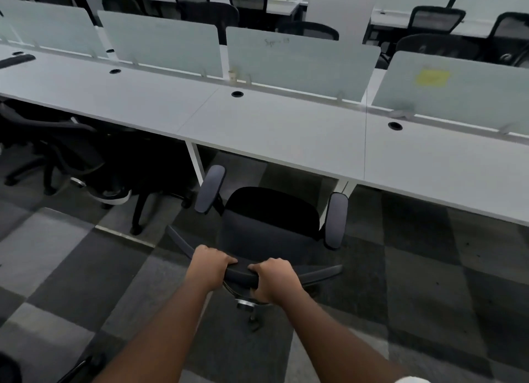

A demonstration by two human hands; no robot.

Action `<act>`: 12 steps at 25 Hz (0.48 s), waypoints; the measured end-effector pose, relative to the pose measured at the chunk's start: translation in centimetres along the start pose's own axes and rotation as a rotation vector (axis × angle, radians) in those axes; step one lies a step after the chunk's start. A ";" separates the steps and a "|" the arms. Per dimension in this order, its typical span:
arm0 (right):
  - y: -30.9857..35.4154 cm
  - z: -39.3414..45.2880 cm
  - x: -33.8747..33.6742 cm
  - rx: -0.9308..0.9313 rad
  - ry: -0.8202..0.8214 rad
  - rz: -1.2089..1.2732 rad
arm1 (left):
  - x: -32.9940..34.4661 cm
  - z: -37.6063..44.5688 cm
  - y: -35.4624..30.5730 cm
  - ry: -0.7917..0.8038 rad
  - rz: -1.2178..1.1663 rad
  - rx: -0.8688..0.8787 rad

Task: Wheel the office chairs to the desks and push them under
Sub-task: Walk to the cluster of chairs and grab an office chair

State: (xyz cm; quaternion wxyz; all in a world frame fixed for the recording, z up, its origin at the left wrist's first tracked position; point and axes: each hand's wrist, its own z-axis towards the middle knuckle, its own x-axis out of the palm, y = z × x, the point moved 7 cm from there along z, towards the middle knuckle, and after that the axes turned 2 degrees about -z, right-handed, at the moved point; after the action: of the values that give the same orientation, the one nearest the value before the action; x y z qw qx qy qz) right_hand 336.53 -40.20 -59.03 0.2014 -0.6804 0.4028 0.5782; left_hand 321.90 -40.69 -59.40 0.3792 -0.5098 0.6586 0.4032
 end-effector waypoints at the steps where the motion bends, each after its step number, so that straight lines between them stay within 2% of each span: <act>1: -0.2 1.3 -0.4 0.002 -0.001 0.001 | -0.3 1.0 0.9 0.003 -0.008 0.004; 12: -1.9 16.4 -4.1 0.064 -0.027 -0.004 | -2.8 13.5 11.0 0.007 -0.041 0.045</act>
State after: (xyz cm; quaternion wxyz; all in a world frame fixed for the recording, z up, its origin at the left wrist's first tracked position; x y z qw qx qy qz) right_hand 327.77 -25.61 -59.57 0.2295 -0.6666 0.4169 0.5738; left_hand 312.86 -25.54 -60.45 0.3965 -0.5160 0.6583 0.3785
